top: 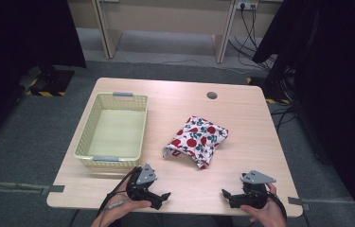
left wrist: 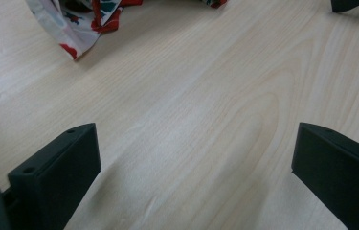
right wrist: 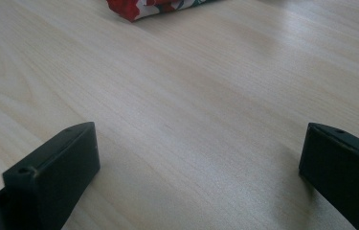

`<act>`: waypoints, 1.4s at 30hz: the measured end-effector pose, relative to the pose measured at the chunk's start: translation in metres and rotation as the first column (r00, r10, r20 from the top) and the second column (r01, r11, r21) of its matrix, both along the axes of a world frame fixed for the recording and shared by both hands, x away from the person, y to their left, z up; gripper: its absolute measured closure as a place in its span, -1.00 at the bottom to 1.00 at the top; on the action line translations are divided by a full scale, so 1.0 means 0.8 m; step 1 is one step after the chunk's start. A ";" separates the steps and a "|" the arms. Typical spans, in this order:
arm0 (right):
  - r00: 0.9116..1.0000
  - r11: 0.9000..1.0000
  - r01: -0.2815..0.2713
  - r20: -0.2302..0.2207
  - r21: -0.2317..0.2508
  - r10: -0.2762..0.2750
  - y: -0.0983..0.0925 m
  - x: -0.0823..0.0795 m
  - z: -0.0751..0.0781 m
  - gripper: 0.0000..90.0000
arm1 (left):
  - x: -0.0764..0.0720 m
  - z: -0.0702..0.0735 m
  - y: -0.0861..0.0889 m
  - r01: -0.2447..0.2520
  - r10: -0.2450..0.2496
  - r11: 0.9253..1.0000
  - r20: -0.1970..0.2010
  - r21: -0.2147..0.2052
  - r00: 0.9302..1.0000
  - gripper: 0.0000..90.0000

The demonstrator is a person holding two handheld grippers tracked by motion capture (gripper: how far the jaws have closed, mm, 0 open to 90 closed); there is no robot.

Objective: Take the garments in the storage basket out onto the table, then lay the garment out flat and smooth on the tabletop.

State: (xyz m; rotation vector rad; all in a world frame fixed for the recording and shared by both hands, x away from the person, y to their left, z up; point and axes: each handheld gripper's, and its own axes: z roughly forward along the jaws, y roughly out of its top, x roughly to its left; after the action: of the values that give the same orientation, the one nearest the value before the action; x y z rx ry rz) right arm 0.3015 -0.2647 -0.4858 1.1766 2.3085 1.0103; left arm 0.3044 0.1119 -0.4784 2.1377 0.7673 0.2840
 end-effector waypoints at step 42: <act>1.000 1.000 -0.004 0.004 0.004 0.004 -0.002 -0.001 -0.001 -0.99 | -0.037 -0.012 0.045 -0.107 0.106 0.994 0.022 0.037 0.994 -0.96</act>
State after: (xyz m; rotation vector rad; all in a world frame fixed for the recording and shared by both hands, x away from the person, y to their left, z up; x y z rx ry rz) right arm 0.3003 -0.2660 -0.4863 1.1711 2.3073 1.0177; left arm 0.2745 0.1478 -0.4881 2.1298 0.8724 0.3786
